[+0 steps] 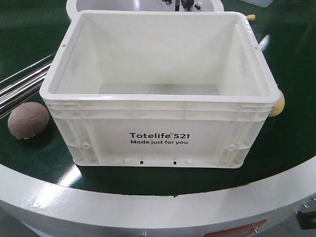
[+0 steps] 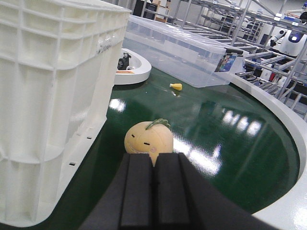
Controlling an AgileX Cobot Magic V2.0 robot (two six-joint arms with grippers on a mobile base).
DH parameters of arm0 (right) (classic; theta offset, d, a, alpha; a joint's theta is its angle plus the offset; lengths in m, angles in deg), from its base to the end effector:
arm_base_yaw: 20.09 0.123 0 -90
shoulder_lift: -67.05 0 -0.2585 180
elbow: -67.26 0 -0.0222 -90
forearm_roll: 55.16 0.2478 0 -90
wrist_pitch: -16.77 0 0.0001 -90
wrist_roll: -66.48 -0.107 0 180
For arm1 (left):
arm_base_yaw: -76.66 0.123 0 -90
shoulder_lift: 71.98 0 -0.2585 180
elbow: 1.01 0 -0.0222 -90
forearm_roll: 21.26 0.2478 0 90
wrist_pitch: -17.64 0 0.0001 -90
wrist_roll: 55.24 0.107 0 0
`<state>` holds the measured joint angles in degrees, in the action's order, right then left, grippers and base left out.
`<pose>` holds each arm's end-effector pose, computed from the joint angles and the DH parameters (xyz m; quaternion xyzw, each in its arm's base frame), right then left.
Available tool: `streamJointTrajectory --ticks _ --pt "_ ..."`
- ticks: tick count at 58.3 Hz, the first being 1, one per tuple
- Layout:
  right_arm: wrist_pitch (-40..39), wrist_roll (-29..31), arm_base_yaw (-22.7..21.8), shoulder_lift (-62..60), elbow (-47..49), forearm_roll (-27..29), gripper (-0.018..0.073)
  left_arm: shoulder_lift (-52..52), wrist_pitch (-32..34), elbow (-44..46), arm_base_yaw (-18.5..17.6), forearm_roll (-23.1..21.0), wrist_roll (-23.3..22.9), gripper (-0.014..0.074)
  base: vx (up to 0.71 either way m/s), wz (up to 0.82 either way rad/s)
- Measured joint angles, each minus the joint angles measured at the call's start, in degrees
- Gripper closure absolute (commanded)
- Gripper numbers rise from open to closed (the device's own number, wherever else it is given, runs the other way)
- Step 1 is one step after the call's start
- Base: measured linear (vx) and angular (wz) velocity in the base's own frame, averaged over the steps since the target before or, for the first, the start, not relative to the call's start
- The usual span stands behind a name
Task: Place moving items into box and shelve
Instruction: 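Lower the left gripper toward the pink-brown ball beside the tote, then grasp the pink-brown ball with the left gripper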
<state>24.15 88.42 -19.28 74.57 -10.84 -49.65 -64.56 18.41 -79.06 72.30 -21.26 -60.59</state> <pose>0.0959 0.0027 0.1923 -0.1132 0.7163 -0.0894 0.6827 0.0952 -0.0073 0.2079 -0.0058 0.6736 -0.0625 0.7364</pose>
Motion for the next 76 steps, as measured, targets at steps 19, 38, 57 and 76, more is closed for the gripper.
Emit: streamJointTrajectory --ticks 19,38,57,76 --pt "-0.05 0.0 0.0 0.0 0.0 0.0 0.0567 10.37 -3.81 9.75 0.0 0.0 -1.7 0.0603 0.0 0.0" --pt "-0.05 0.14 0.0 0.0 0.0 -0.57 0.0567 36.02 -4.7 26.84 0.0 0.0 -2.6 0.0603 0.0 0.0" --pt "-0.05 0.14 0.0 0.0 0.0 -0.57 0.0567 44.2 -13.18 31.41 0.0 0.0 -2.6 0.0583 0.0 0.0" --pt "-0.11 0.14 0.0 0.0 0.0 -0.57 0.0567 53.35 -28.6 39.62 0.0 4.67 -2.86 0.0518 0.0 0.0"
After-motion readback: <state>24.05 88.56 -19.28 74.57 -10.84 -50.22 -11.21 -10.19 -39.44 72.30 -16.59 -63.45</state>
